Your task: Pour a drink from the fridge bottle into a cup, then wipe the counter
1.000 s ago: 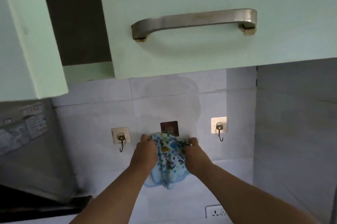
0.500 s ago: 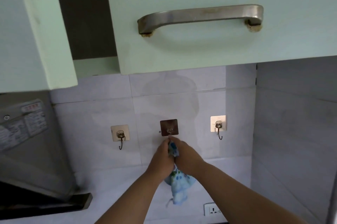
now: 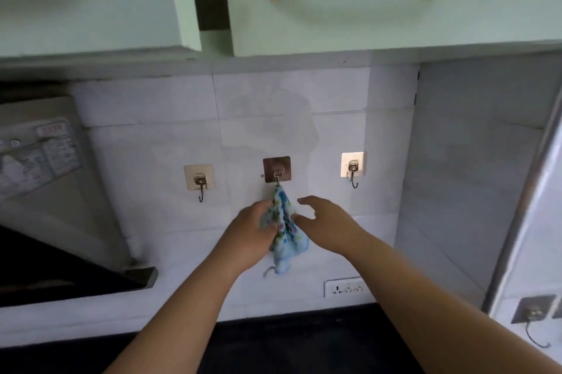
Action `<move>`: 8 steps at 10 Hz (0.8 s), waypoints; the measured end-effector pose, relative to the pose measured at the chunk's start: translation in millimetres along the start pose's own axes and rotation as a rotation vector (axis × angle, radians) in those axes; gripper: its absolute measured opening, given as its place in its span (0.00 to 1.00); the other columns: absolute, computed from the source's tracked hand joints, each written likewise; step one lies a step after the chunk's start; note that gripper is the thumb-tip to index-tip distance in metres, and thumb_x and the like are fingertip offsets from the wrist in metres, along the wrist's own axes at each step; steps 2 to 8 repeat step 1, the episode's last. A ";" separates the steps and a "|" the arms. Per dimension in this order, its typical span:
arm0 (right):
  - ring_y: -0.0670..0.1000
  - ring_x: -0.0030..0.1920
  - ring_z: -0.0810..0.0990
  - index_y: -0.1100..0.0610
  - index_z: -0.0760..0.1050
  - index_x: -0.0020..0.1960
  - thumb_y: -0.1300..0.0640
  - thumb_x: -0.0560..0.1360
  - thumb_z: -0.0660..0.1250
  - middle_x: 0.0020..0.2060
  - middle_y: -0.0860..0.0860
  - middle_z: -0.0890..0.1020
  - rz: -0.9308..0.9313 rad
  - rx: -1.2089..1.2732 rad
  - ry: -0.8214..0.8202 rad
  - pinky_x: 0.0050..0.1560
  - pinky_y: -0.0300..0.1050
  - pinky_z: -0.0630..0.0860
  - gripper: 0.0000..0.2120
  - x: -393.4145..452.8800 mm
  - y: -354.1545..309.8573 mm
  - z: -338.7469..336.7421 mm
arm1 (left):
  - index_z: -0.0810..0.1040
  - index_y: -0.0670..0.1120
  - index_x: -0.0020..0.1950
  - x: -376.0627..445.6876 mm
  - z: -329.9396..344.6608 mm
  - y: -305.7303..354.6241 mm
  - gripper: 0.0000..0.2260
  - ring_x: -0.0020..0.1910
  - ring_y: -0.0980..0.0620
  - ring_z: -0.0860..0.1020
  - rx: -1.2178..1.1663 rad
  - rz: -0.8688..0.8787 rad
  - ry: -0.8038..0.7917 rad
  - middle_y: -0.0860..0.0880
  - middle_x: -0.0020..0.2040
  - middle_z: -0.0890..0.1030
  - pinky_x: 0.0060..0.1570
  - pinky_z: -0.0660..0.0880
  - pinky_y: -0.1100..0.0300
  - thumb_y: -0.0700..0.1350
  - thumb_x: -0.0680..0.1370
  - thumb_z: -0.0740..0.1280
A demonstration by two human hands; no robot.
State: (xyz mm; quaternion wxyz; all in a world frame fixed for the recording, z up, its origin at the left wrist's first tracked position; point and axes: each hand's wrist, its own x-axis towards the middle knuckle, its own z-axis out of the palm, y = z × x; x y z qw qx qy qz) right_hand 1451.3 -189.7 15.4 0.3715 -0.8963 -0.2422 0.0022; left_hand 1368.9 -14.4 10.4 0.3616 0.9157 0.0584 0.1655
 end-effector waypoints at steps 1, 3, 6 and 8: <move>0.50 0.62 0.78 0.45 0.69 0.76 0.42 0.82 0.64 0.72 0.48 0.76 0.060 -0.046 0.036 0.54 0.44 0.73 0.23 -28.8 -4.6 -1.7 | 0.71 0.51 0.76 -25.4 -5.4 -9.2 0.19 0.68 0.53 0.75 0.021 0.003 0.000 0.50 0.72 0.75 0.61 0.68 0.63 0.47 0.85 0.63; 0.50 0.62 0.78 0.45 0.69 0.76 0.42 0.82 0.64 0.72 0.48 0.76 0.060 -0.046 0.036 0.54 0.44 0.73 0.23 -28.8 -4.6 -1.7 | 0.71 0.51 0.76 -25.4 -5.4 -9.2 0.19 0.68 0.53 0.75 0.021 0.003 0.000 0.50 0.72 0.75 0.61 0.68 0.63 0.47 0.85 0.63; 0.50 0.62 0.78 0.45 0.69 0.76 0.42 0.82 0.64 0.72 0.48 0.76 0.060 -0.046 0.036 0.54 0.44 0.73 0.23 -28.8 -4.6 -1.7 | 0.71 0.51 0.76 -25.4 -5.4 -9.2 0.19 0.68 0.53 0.75 0.021 0.003 0.000 0.50 0.72 0.75 0.61 0.68 0.63 0.47 0.85 0.63; 0.50 0.62 0.78 0.45 0.69 0.76 0.42 0.82 0.64 0.72 0.48 0.76 0.060 -0.046 0.036 0.54 0.44 0.73 0.23 -28.8 -4.6 -1.7 | 0.71 0.51 0.76 -25.4 -5.4 -9.2 0.19 0.68 0.53 0.75 0.021 0.003 0.000 0.50 0.72 0.75 0.61 0.68 0.63 0.47 0.85 0.63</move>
